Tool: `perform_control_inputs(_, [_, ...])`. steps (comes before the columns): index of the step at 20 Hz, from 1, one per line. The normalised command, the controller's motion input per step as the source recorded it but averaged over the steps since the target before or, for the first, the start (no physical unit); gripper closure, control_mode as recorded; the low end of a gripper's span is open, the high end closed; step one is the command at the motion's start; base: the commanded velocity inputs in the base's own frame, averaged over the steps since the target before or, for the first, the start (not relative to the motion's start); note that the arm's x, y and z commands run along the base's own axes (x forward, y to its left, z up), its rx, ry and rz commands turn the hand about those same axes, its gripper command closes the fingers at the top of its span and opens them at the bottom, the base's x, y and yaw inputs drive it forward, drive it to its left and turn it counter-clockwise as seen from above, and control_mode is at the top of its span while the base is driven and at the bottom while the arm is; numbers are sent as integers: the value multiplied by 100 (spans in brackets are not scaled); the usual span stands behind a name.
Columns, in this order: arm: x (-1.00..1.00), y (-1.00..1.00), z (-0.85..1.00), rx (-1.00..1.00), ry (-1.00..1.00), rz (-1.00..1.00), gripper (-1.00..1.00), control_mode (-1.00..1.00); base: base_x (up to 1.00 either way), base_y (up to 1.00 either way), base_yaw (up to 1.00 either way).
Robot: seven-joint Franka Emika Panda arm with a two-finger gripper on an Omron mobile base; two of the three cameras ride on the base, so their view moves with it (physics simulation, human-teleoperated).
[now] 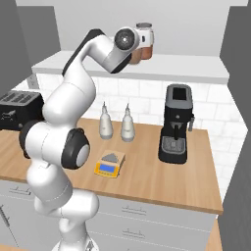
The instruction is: Pick the honey bottle and place it on the digital scale for weighing, and close the cabinet.
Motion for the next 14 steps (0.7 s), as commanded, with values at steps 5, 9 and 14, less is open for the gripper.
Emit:
perform_control_inputs(5, [44, 0, -7, 0, 0, 0, -100, -100, 0, 0, 0])
perform_control_inputs(9, [7, 0, 5, 0, -3, 0, -100, -100, 0, 0, 0])
perform_control_inputs(14, [0, 0, 1, 0, -2, 0, 100, -100, 0, 0, 0])
